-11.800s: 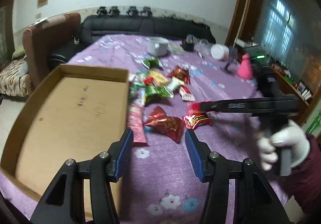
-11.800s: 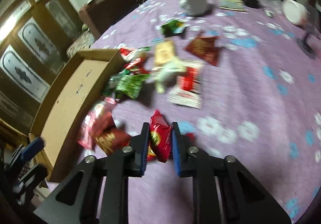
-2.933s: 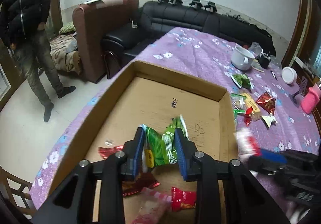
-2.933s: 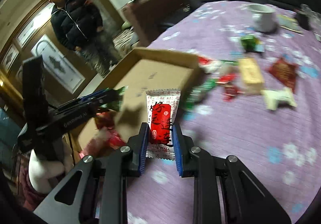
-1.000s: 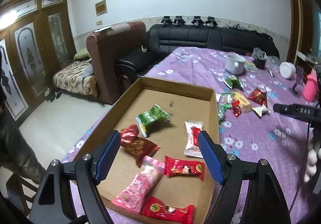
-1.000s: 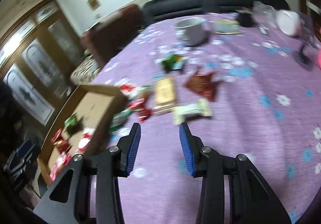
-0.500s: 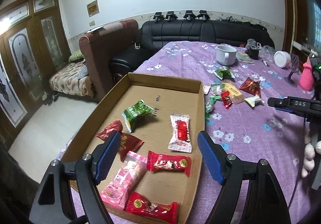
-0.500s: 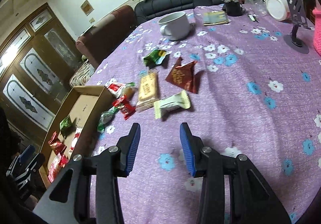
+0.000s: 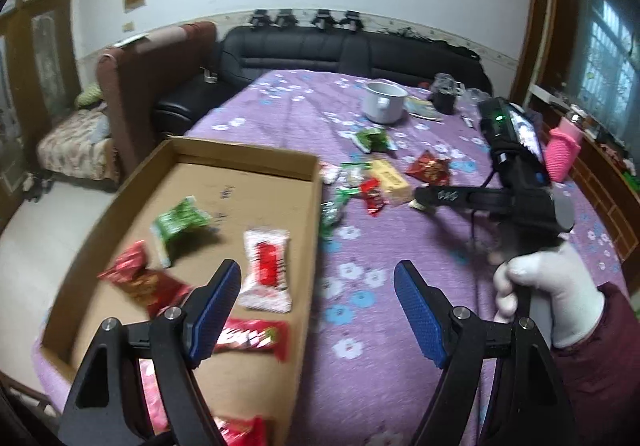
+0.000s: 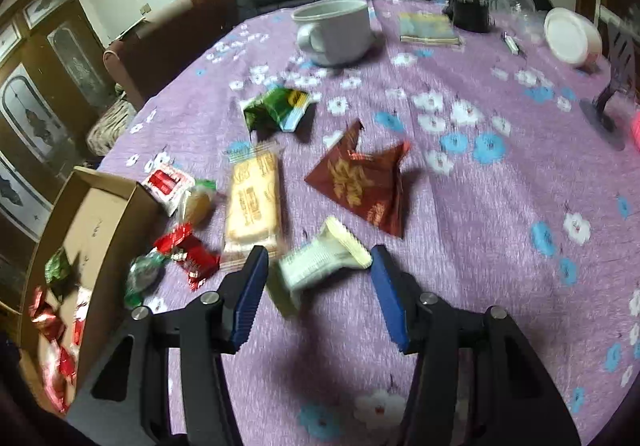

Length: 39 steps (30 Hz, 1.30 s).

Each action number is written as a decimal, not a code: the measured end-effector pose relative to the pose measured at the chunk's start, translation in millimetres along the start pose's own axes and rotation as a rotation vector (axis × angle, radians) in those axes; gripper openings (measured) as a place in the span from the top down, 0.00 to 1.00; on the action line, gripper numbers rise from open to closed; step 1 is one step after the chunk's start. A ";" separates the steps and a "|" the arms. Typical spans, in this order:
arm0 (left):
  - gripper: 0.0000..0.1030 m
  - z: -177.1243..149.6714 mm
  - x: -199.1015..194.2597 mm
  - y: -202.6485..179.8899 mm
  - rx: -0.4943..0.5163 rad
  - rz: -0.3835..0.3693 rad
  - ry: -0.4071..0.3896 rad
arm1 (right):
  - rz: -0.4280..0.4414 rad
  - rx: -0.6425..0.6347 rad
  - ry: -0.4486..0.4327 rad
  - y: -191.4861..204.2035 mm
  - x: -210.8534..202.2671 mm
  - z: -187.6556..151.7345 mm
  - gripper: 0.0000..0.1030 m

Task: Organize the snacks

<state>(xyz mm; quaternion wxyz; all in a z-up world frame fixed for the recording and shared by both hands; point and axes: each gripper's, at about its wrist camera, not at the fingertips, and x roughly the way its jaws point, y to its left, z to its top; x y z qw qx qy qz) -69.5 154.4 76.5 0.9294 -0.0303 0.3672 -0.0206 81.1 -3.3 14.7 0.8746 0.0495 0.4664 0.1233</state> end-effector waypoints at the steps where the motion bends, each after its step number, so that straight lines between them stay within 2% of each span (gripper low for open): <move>1: 0.24 4.0 5.8 -2.2 0.001 -0.020 0.011 | 0.004 -0.004 0.009 -1.6 -1.0 -1.6 0.75; 2: 0.24 6.4 9.0 -3.3 0.000 -0.031 0.018 | 0.013 -0.003 0.016 -5.9 -2.7 -3.2 0.80; 4: 0.24 14.1 22.1 -7.4 -0.001 -0.065 0.043 | 0.024 0.003 0.024 -14.3 -8.1 -6.3 0.80; 6: 0.34 23.1 38.0 -12.2 0.002 -0.097 0.074 | 0.022 0.009 0.027 -29.3 -19.6 -15.1 0.80; 9: 0.35 36.7 62.0 -21.3 0.012 -0.103 0.107 | 0.046 0.021 0.032 -48.3 -34.7 -31.2 0.80; 13: 0.35 54.9 94.0 -34.4 0.014 -0.077 0.132 | 0.132 0.069 0.017 -68.5 -42.9 -41.5 0.80; 15: 0.35 62.4 109.5 -40.7 0.025 -0.037 0.142 | 0.169 0.097 0.023 -74.7 -42.9 -40.9 0.80; 19: 0.35 67.4 134.2 -48.8 0.058 0.032 0.158 | 0.194 0.100 0.027 -75.8 -41.8 -40.1 0.80; 20: 0.41 67.0 139.4 -50.9 0.067 0.038 0.168 | 0.203 0.102 0.029 -76.1 -41.6 -39.5 0.80; 21: 0.58 65.4 146.6 -54.3 0.086 0.037 0.186 | 0.210 0.107 0.030 -76.7 -41.6 -39.5 0.80; 23: 0.85 60.3 158.7 -59.4 0.111 0.016 0.234 | 0.217 0.113 0.030 -77.8 -41.6 -39.9 0.80; 26: 0.86 54.6 154.8 -62.6 0.120 0.015 0.216 | 0.207 0.109 0.023 -78.3 -42.5 -40.2 0.80; 31: 0.85 54.0 135.8 -54.8 0.056 -0.050 0.194 | 0.209 0.101 -0.010 -77.1 -49.5 -39.1 0.80; 36: 0.85 50.1 83.3 -33.3 -0.016 -0.124 0.117 | 0.245 0.071 -0.058 -70.1 -61.6 -39.0 0.80; 39: 0.85 43.4 47.7 -4.6 -0.062 -0.105 0.066 | 0.264 0.026 -0.072 -56.5 -66.2 -41.6 0.80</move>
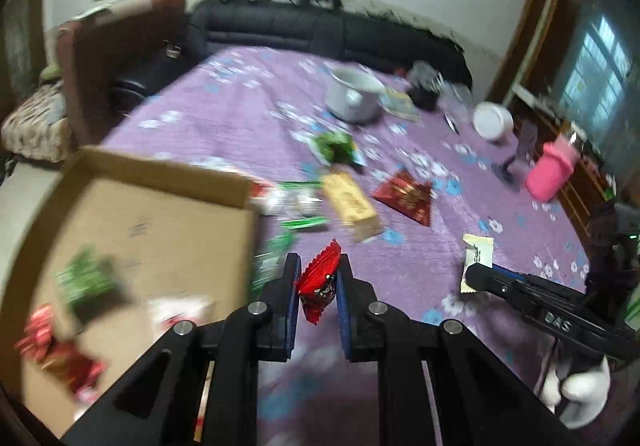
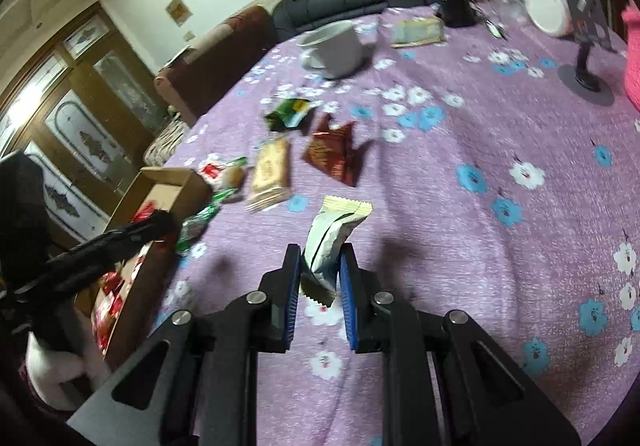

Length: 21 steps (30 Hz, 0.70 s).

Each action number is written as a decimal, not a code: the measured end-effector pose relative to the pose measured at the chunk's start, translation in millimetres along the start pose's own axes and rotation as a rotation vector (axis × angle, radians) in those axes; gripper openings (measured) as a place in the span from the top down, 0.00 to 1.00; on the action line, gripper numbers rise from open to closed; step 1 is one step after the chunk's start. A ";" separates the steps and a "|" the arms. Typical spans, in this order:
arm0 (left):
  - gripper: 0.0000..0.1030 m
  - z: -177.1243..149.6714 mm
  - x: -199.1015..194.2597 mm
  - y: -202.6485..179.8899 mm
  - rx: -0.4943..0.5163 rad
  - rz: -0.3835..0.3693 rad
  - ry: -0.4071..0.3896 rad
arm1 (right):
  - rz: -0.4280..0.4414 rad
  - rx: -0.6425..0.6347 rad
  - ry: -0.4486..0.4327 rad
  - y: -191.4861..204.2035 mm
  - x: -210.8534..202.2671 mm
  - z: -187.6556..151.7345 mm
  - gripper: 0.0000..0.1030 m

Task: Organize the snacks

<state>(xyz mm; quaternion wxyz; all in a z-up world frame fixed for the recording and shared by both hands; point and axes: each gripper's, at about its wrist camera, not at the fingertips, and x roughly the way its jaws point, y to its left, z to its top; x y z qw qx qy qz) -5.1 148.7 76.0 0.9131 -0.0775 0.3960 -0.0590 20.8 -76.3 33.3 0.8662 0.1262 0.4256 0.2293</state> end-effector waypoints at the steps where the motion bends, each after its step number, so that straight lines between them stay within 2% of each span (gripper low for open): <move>1: 0.85 -4.4 -14.8 12.9 -0.019 0.023 -0.022 | 0.006 -0.015 0.002 6.1 0.7 -1.3 0.80; 5: 0.85 -18.8 -46.3 61.3 -0.084 0.133 -0.058 | 0.050 -0.107 0.039 48.9 9.4 -9.8 0.79; 10: 0.85 -38.9 -59.8 110.8 -0.152 0.251 -0.065 | 0.136 -0.183 0.090 106.4 24.6 -21.8 0.79; 17: 0.83 -53.6 -64.9 139.2 -0.204 0.308 -0.077 | 0.191 -0.299 0.167 185.9 56.6 -35.0 0.79; 19: 0.75 -55.3 -65.3 143.2 -0.210 0.316 -0.082 | 0.199 -0.323 0.181 202.5 63.9 -40.7 0.79; 21: 0.51 -56.5 -68.6 143.1 -0.209 0.329 -0.098 | 0.205 -0.343 0.195 218.2 75.3 -45.5 0.78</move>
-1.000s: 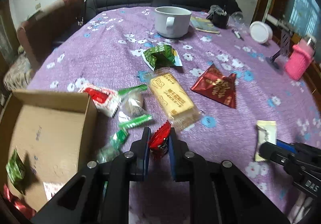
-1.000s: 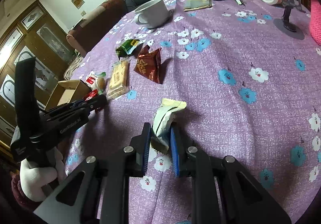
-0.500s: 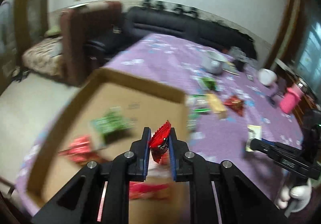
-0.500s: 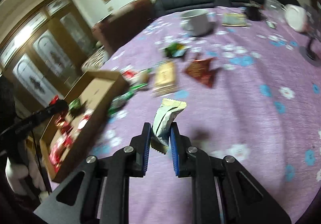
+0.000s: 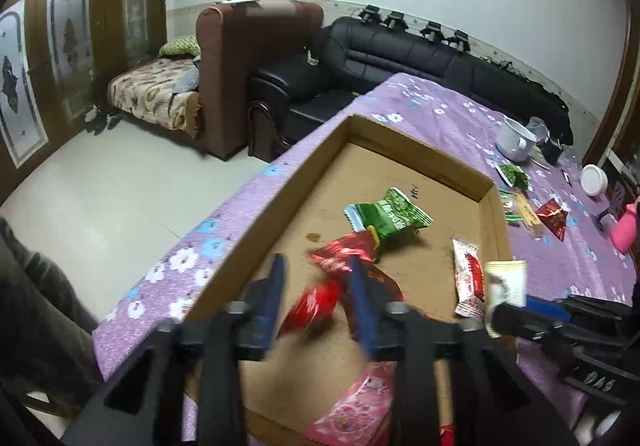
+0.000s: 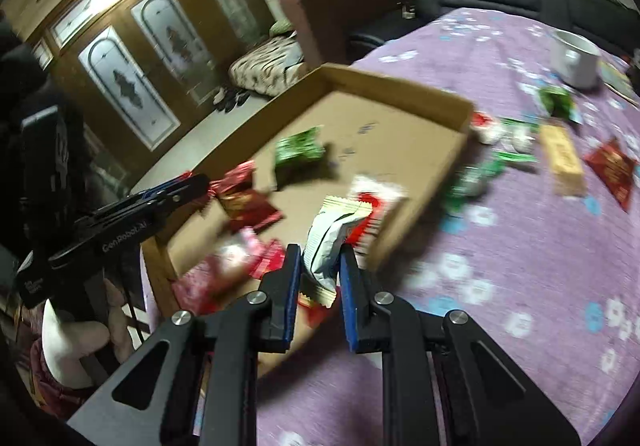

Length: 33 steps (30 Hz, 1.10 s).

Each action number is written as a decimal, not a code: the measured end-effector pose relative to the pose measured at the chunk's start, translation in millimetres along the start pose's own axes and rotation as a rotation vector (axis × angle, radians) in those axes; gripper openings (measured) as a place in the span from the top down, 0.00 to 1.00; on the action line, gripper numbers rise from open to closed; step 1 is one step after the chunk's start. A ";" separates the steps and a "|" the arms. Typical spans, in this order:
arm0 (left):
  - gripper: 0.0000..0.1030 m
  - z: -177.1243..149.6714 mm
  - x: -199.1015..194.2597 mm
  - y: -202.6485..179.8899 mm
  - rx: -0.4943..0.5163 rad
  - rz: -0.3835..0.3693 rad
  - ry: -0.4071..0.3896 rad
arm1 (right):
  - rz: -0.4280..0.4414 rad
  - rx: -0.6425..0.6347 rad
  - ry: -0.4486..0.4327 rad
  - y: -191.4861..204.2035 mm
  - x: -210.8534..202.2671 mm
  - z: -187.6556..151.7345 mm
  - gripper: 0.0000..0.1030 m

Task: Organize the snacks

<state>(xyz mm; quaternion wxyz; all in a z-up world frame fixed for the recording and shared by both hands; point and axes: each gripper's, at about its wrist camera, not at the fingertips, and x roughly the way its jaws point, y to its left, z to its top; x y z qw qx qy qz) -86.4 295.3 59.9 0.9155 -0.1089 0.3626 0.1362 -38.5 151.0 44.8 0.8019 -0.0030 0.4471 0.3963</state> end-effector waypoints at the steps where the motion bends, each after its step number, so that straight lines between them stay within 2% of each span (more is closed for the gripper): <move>1: 0.49 -1.1 -4.0 2.8 0.000 0.006 -0.010 | 0.005 -0.001 0.005 3.9 6.0 1.7 0.77; 4: 0.45 -2.1 -14.7 -3.2 0.016 0.030 -0.051 | 0.009 0.004 0.023 8.9 19.2 5.9 0.59; 5: 0.39 -3.1 -20.7 -6.8 0.028 0.047 -0.071 | 0.006 0.006 0.010 9.2 17.0 5.8 0.55; 6: 0.33 -4.4 -25.2 -9.4 0.039 0.059 -0.088 | 0.006 0.007 0.000 9.7 14.3 6.0 0.55; 8: 0.31 -5.6 -33.8 -18.8 0.069 0.085 -0.122 | -0.002 0.019 -0.020 8.0 4.1 4.3 0.55; 10: 0.31 -6.7 -40.9 -27.0 0.083 0.075 -0.141 | -0.012 0.035 -0.049 2.9 -9.1 0.9 0.52; 12: 0.30 -8.6 -48.0 -31.5 0.079 0.037 -0.148 | -0.038 0.057 -0.083 -5.2 -24.9 -5.8 0.47; 14: 0.30 -12.1 -52.8 -35.7 0.063 0.007 -0.153 | -0.057 0.074 -0.106 -14.1 -36.2 -11.6 0.46; 19: 0.30 -13.2 -56.1 -49.5 0.054 0.013 -0.149 | -0.074 0.107 -0.121 -28.1 -52.3 -17.0 0.46; 22: 0.30 -15.2 -66.2 -68.9 0.089 0.024 -0.162 | -0.083 0.113 -0.129 -31.4 -62.7 -21.8 0.46; 27: 0.22 -28.3 -83.6 -104.9 0.166 0.018 -0.205 | -0.231 0.141 -0.158 -51.3 -94.0 -43.0 0.46; 30: 0.22 -35.7 -81.2 -129.2 0.219 -0.034 -0.181 | -0.361 0.177 -0.187 -70.2 -122.1 -62.3 0.40; 33: 0.22 -43.1 -76.2 -156.2 0.268 -0.077 -0.158 | -0.465 0.213 -0.212 -89.1 -146.3 -77.5 0.40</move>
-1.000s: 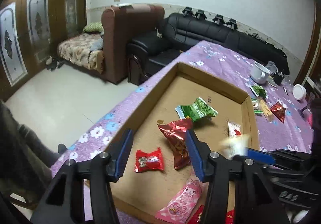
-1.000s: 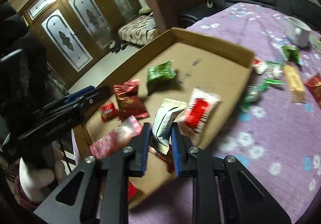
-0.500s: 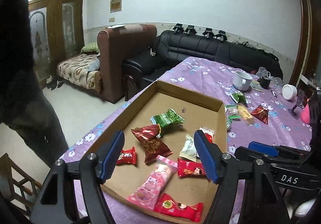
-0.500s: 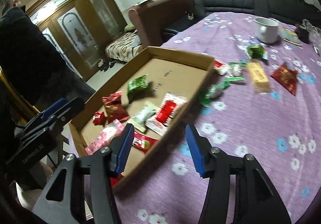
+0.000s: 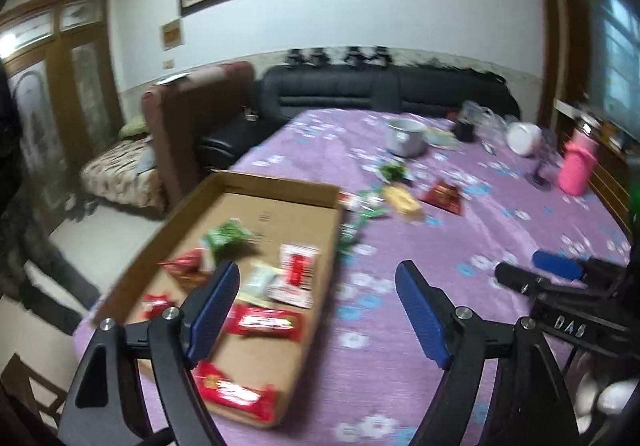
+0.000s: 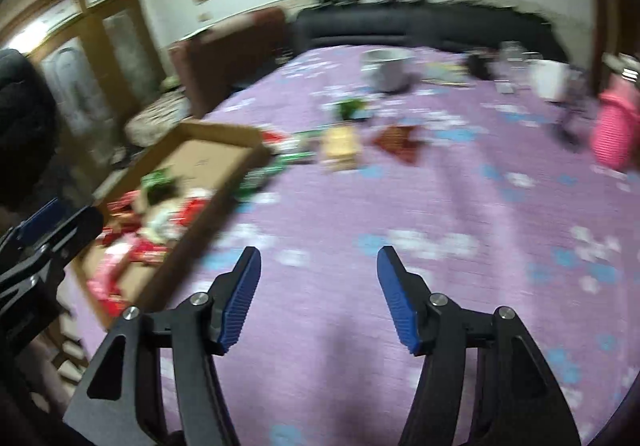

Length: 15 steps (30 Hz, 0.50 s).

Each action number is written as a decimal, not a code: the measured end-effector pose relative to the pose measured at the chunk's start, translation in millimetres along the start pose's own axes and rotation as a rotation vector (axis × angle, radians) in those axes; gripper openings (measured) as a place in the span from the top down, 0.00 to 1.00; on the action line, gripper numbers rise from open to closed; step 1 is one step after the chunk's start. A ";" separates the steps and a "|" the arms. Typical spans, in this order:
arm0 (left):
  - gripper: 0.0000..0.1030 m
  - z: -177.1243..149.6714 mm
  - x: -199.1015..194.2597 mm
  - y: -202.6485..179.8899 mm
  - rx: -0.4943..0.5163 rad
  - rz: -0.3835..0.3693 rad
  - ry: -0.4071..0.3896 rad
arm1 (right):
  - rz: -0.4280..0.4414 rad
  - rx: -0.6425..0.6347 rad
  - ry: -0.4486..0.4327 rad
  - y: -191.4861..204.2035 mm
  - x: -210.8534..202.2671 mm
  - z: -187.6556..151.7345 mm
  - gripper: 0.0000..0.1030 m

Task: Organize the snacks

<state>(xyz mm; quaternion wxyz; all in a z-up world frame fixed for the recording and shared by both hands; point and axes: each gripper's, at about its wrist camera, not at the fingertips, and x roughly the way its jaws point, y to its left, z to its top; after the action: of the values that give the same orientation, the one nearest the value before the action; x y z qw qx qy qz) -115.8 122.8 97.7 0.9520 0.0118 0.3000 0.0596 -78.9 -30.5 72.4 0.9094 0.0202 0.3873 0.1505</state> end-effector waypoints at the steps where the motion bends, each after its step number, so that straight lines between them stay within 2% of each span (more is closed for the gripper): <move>1: 0.22 -0.4 2.2 -8.9 0.014 -0.015 0.007 | -0.034 0.008 -0.003 -9.8 -5.0 -1.4 0.40; 4: 0.22 -2.4 6.0 -28.1 0.036 -0.059 0.029 | -0.104 0.023 -0.023 -31.4 -19.6 -4.9 0.39; 9: 0.22 -8.8 18.8 -56.3 0.066 -0.095 0.080 | -0.195 0.035 -0.058 -57.2 -31.3 -6.0 0.31; 12: 0.22 -13.6 32.1 -70.1 0.084 -0.103 0.120 | -0.243 0.028 -0.047 -68.7 -29.6 -9.3 0.30; 15: 0.22 -14.8 49.2 -83.1 0.095 -0.109 0.163 | -0.253 0.042 -0.017 -81.6 -22.3 -13.3 0.29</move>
<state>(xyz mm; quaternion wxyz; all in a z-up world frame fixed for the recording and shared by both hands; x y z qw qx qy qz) -75.4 46.1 52.8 0.9246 0.0358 0.3792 -0.0057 -81.8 -115.9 66.2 0.9236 -0.0084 0.3823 0.0260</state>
